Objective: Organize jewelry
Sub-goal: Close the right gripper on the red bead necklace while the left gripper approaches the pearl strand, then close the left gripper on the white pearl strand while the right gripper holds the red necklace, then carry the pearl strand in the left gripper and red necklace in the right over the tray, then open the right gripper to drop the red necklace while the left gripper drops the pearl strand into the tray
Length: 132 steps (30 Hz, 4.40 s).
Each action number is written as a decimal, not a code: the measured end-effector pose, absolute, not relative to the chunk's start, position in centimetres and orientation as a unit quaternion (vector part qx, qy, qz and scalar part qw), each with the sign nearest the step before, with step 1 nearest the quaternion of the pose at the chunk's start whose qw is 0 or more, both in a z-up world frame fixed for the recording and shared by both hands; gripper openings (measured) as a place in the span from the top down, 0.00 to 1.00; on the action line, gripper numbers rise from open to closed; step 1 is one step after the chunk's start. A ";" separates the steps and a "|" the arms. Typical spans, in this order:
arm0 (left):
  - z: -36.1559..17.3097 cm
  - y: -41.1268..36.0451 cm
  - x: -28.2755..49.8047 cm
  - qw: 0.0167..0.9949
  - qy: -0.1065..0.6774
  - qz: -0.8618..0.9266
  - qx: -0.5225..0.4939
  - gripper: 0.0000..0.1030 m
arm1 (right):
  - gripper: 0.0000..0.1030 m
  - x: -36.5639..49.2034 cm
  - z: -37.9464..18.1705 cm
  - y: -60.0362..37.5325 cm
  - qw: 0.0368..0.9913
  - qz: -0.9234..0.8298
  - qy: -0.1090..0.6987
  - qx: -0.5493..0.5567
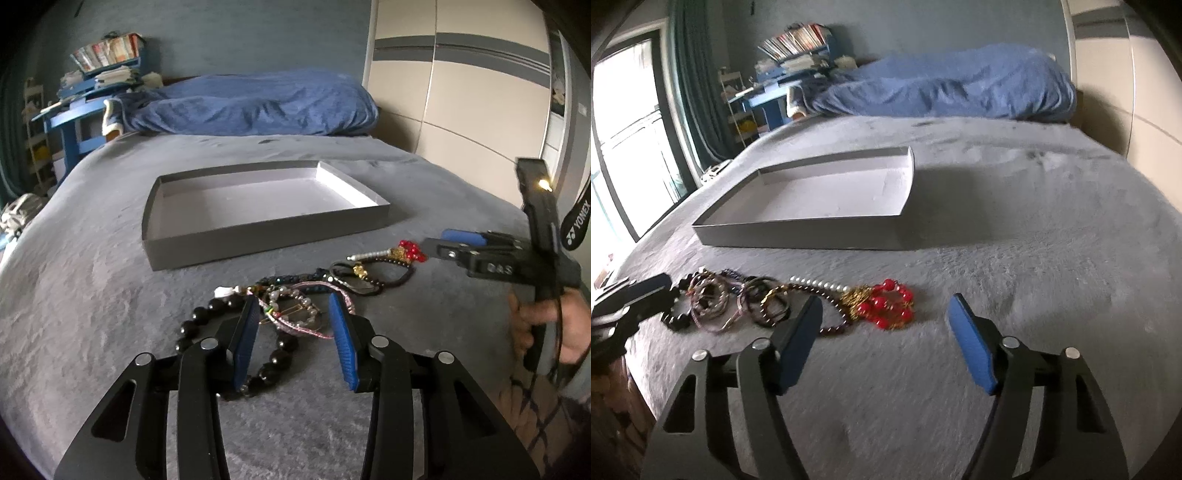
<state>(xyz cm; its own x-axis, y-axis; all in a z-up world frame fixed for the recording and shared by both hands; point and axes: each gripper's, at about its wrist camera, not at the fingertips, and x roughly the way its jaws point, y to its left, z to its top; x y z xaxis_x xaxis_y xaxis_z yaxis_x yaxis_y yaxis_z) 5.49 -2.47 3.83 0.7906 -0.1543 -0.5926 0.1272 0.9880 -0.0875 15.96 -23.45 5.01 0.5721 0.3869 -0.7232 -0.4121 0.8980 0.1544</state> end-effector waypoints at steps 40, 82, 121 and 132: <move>3.6 -12.2 14.7 0.914 0.362 -0.147 0.106 0.30 | 0.86 18.4 3.2 -27.5 0.882 0.203 0.425 0.031; 5.3 -10.5 16.9 0.903 0.380 -0.190 0.065 0.94 | 0.87 17.7 4.6 -28.2 0.886 0.234 0.396 0.060; 6.0 0.9 24.7 0.911 0.400 -0.094 -0.029 0.94 | 0.87 26.7 11.5 -13.1 0.864 0.321 0.388 -0.012; 3.2 0.5 25.1 0.893 0.443 -0.074 -0.017 0.94 | 0.87 26.2 6.7 -12.7 0.842 0.304 0.443 -0.050</move>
